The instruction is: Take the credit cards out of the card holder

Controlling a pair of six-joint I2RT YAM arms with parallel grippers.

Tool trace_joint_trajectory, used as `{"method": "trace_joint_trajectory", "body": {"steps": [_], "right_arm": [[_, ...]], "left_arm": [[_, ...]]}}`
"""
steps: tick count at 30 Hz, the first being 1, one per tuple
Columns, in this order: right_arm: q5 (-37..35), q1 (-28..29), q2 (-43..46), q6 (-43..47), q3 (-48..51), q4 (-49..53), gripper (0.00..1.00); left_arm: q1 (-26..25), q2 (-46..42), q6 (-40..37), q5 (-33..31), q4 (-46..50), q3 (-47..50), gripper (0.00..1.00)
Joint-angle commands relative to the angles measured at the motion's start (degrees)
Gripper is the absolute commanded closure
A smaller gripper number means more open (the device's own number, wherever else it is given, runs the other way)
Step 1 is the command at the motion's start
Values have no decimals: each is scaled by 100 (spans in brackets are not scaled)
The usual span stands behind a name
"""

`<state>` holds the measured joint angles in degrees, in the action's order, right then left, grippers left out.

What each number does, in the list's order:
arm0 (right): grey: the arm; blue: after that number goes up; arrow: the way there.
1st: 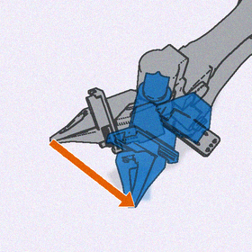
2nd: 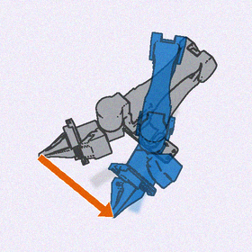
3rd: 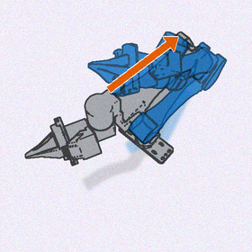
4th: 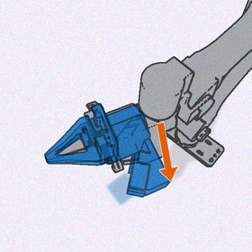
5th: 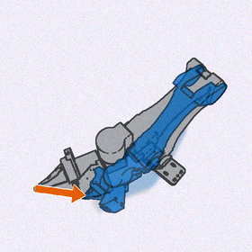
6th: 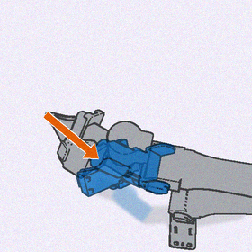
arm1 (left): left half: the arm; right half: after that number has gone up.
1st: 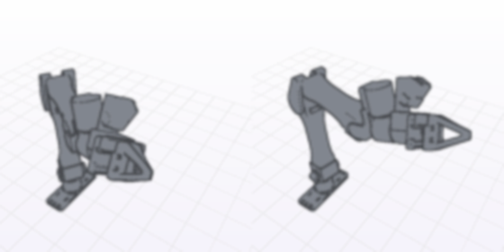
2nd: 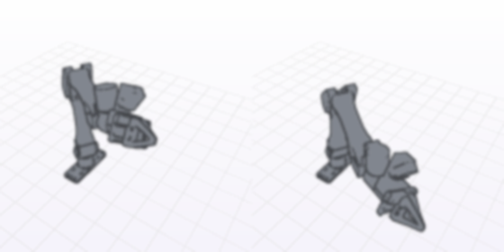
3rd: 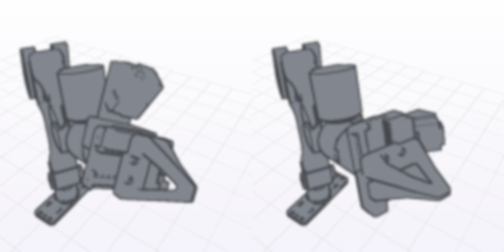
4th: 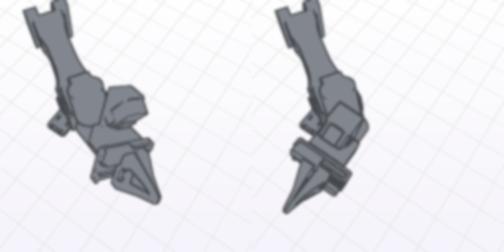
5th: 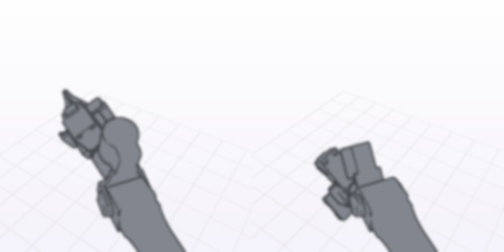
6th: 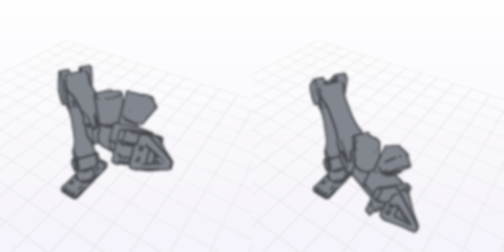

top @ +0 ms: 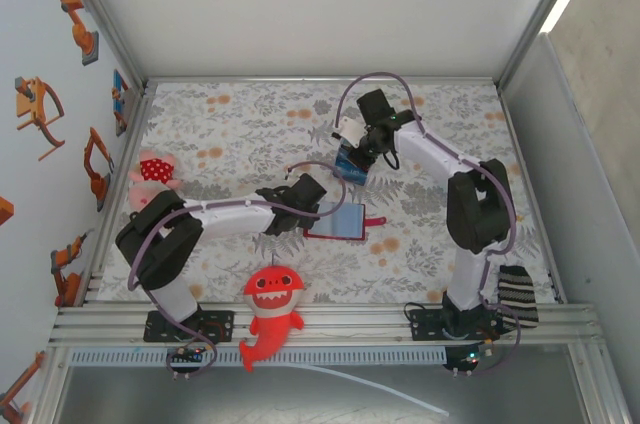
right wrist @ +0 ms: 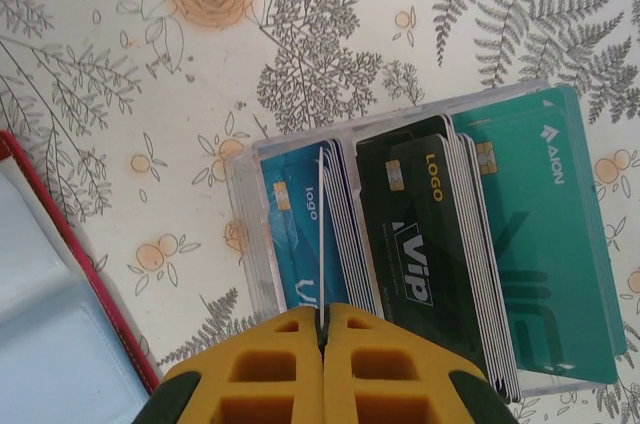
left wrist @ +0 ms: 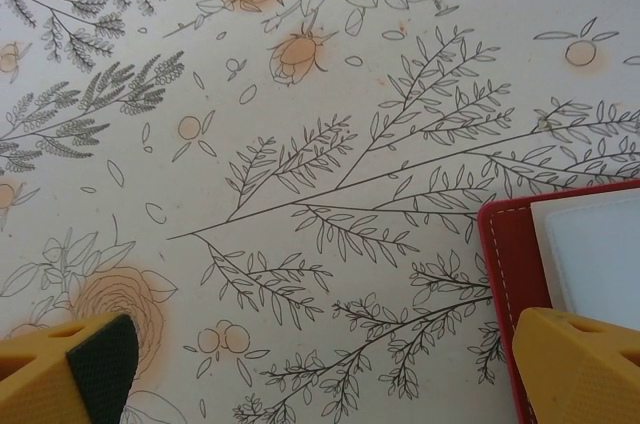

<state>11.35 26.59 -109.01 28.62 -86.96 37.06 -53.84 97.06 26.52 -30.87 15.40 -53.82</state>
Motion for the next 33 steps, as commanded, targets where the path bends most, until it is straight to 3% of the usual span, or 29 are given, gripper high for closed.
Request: {"method": "trace_joint_trajectory", "body": {"steps": [1, 26, 33], "right_arm": [[112, -57, -99, 213, -249, 257, 100], [97, -109, -585, 296, -454, 523, 100], [69, -115, -595, 284, -580, 616, 87]], "left_arm": [[23, -318, 44, -121, 157, -1, 3], [111, -1226, 4, -400, 205, 168, 3], [185, -1598, 39, -465, 25, 403, 3]]}}
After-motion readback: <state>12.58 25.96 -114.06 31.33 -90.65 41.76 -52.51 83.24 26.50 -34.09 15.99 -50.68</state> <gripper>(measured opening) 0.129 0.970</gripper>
